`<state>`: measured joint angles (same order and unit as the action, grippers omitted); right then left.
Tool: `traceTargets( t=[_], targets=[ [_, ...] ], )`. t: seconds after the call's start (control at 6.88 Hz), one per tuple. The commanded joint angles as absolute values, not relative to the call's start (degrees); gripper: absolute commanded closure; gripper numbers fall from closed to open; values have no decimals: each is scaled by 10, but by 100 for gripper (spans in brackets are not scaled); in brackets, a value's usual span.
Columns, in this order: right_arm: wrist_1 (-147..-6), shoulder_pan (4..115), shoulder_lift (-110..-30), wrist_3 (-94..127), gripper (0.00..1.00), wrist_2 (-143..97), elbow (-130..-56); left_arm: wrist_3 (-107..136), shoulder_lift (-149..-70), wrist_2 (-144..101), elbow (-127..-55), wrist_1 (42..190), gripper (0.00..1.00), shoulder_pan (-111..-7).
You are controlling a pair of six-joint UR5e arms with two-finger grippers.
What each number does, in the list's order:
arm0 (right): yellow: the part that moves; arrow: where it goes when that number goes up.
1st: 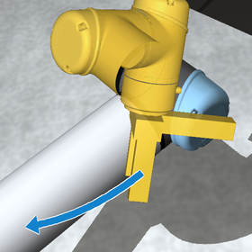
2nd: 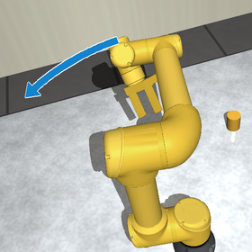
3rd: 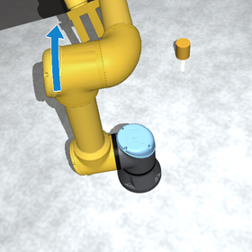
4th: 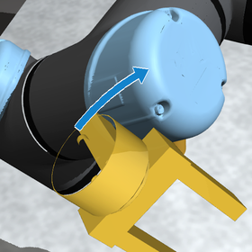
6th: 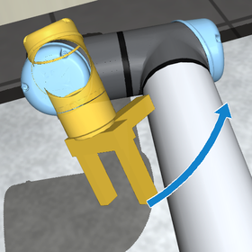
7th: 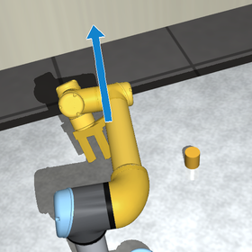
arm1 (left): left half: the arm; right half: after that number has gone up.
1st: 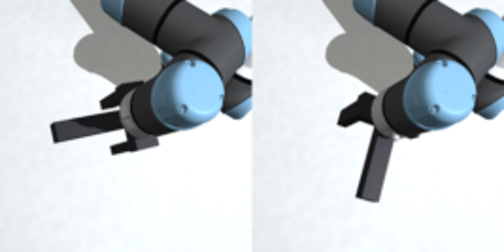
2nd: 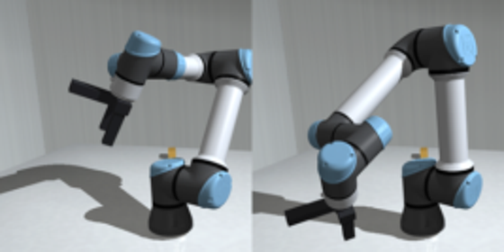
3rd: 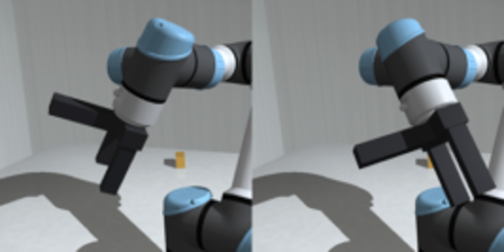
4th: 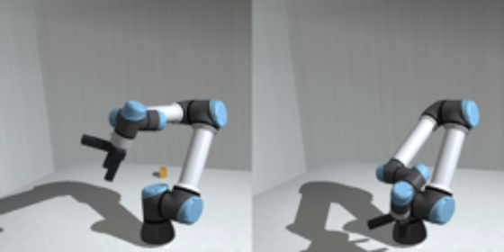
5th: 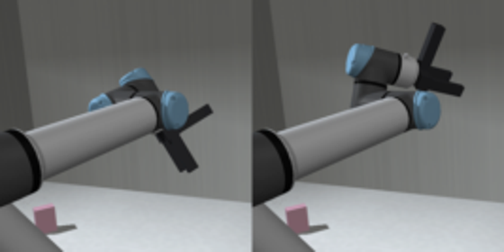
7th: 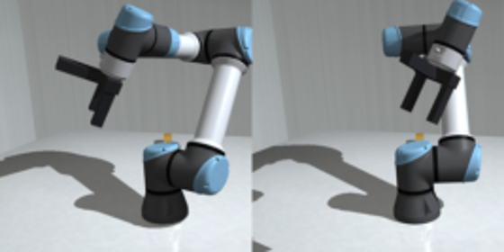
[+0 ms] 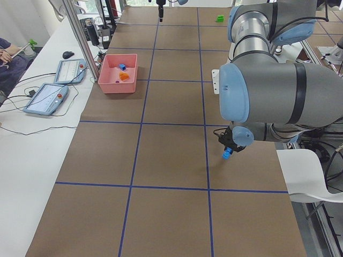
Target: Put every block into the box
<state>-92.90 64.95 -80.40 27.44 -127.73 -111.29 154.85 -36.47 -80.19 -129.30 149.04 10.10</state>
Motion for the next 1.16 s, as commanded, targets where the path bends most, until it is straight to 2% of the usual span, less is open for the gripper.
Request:
traceTargets(
  t=[0.0,0.29,0.58,1.02],
  targets=[
    [-929,649,-823,265,0,-1273,-1109,1547,-425,-825,-1331,1498,100,36],
    [-929,668,-854,203,0,-1269,-1097,1487,-548,-868,-1337,1492,100,-66],
    [-925,702,-934,139,0,-1269,-1105,1469,-595,-932,-1328,1488,100,-131],
    [-921,722,-1097,67,0,-1275,-1165,1428,-666,-994,-1326,1466,100,-211]
  ],
)
